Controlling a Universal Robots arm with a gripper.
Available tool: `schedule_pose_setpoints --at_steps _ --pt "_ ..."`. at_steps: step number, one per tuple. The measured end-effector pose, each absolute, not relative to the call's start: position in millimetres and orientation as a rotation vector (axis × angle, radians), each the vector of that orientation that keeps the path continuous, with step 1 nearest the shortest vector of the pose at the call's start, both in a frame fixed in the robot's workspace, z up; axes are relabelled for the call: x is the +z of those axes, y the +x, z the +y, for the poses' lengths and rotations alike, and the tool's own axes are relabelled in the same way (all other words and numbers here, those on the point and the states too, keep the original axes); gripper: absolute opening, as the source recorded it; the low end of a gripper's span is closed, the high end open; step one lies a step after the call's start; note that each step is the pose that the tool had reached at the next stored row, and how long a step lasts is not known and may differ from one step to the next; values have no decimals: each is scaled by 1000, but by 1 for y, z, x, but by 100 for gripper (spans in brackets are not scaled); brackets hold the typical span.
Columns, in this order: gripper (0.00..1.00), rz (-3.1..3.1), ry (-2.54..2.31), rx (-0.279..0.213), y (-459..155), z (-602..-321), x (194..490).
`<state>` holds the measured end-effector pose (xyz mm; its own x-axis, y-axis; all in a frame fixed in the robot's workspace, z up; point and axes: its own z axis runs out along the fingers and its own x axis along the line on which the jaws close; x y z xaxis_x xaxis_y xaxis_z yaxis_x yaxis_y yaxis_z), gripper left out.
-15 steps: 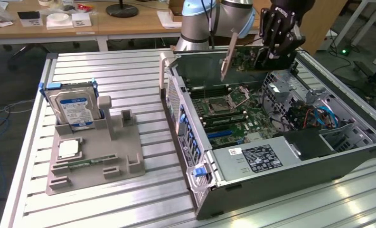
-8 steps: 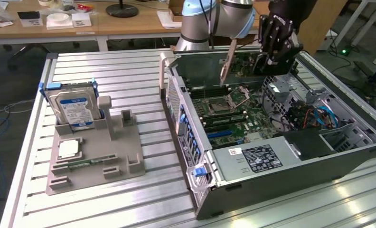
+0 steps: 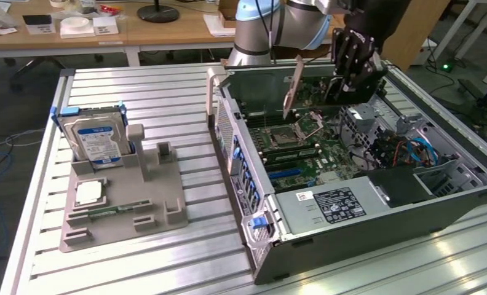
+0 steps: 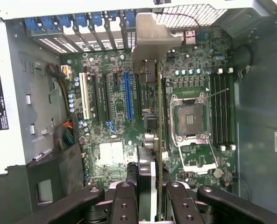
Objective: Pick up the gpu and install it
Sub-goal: 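Insert the gpu into the slot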
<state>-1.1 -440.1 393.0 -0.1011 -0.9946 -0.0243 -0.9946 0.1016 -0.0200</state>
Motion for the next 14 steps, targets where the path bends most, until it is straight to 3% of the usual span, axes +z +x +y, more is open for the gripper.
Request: schedule_pose_setpoints --at_steps 14 --pt "28 2220 -2180 7 -7 -440 368"
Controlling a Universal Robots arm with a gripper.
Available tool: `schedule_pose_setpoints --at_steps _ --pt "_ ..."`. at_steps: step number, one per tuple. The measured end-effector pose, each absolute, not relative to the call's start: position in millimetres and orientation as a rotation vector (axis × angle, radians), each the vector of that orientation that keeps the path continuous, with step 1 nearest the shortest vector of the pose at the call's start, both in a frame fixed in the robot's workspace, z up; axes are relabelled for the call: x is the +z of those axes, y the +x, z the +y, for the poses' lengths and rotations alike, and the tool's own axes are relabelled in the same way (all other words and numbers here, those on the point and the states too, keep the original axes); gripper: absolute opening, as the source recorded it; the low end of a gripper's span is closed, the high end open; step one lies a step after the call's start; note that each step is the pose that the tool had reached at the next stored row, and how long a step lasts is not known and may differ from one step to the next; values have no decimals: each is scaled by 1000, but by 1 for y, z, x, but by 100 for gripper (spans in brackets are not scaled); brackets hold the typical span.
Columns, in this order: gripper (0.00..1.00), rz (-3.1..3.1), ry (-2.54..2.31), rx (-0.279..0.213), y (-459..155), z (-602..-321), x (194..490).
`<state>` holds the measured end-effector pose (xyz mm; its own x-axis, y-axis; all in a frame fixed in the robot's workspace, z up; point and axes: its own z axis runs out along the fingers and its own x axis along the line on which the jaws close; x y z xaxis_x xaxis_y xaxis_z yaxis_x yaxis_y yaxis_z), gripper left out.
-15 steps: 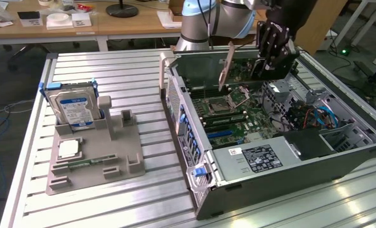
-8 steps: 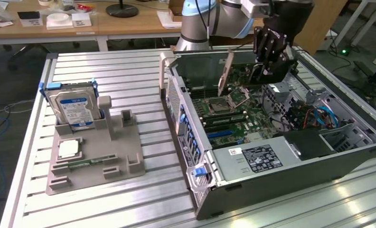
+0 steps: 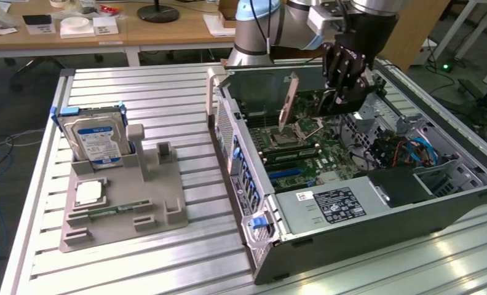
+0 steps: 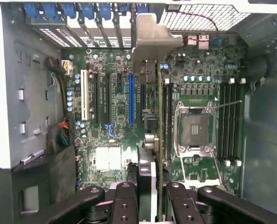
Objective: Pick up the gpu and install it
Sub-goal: 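Insert the gpu into the slot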
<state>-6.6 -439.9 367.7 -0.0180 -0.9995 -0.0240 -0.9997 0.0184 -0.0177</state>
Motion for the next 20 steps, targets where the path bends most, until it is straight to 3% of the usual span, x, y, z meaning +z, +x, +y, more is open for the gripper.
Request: schedule_pose_setpoints --at_steps 20 --pt "28 2218 -2185 6 -30 -441 332"
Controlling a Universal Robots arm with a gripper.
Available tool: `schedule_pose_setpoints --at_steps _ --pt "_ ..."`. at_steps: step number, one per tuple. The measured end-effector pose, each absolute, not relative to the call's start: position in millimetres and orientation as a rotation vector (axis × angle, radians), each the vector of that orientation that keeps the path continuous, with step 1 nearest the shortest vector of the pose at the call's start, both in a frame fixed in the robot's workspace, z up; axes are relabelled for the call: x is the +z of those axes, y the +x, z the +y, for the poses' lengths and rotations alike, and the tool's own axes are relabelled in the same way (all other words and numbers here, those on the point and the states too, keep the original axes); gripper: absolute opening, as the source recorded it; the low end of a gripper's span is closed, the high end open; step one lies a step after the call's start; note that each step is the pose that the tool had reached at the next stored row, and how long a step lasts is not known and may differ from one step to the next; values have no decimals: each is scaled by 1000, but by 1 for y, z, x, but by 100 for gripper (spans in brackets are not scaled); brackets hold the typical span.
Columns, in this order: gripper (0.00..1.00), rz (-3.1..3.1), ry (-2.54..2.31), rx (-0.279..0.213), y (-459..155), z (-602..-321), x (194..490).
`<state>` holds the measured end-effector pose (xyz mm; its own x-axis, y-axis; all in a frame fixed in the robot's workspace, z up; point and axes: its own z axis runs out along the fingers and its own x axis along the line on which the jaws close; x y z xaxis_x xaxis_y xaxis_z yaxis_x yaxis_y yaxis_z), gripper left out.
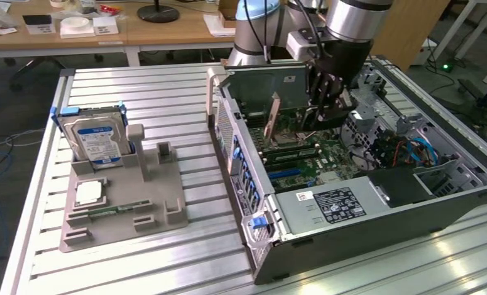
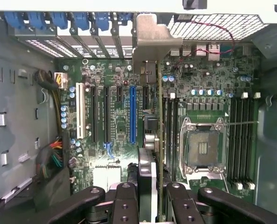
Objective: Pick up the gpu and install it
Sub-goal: 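Insert the gpu into the slot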
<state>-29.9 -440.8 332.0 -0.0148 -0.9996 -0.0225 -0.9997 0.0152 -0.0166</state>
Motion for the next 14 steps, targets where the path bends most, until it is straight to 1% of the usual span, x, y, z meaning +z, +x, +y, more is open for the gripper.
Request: schedule_pose_setpoints --at_steps 14 --pt "28 2248 -2153 -2 -32 -444 312"
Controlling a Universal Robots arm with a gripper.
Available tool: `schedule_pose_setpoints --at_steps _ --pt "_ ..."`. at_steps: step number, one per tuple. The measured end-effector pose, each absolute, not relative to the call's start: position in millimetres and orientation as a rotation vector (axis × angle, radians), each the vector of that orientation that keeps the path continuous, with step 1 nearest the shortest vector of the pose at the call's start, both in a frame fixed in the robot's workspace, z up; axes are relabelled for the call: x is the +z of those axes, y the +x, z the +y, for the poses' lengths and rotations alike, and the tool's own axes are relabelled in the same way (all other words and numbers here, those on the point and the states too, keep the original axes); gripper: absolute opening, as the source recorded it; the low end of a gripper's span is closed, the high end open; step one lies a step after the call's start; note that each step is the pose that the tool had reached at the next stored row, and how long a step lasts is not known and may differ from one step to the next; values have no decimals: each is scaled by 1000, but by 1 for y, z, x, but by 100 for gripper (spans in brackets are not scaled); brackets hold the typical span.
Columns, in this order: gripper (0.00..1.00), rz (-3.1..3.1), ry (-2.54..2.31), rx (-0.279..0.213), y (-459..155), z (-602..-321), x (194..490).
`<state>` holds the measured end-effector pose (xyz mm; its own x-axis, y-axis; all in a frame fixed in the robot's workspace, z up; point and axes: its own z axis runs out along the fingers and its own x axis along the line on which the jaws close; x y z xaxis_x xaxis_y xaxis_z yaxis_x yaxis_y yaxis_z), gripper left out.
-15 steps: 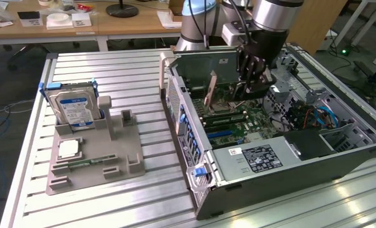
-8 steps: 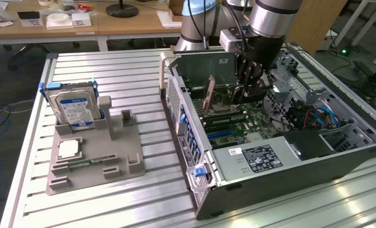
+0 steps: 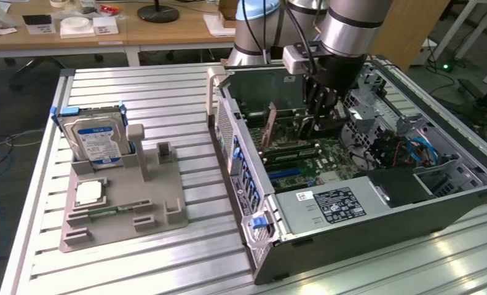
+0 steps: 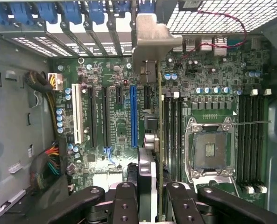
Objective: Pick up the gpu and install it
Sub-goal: 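Insert the gpu into the slot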
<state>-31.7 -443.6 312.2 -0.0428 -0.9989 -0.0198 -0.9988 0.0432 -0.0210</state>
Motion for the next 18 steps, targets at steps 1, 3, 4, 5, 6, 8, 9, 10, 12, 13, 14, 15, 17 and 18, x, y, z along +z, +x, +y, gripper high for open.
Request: schedule_pose_setpoints --at_steps 1,3,4,5,6,8,9,10,12,13,14,15,17,18 --pt "28 2248 -2153 -3 -32 -444 312" --pt "28 2248 -2153 -3 -33 -445 310" --pt "28 2248 -2154 -3 -34 -445 308" --pt "28 2248 -2154 -3 -35 -445 307" --pt "28 2248 -2154 -3 -36 -445 305" --pt "28 2248 -2154 -3 -36 -445 303" --pt "28 2248 -2154 -4 -37 -446 302" --pt "28 2248 -2154 -4 -37 -446 300" --pt "28 2248 -2154 -4 -40 -446 297" --pt "28 2249 -2154 -4 -41 -446 296" --pt "28 2248 -2154 -4 -41 -446 294" --pt "28 2248 -2154 -4 -41 -447 294" --pt "28 2248 -2154 -4 -41 -449 292" --pt "28 2249 -2154 -4 -42 -450 291"
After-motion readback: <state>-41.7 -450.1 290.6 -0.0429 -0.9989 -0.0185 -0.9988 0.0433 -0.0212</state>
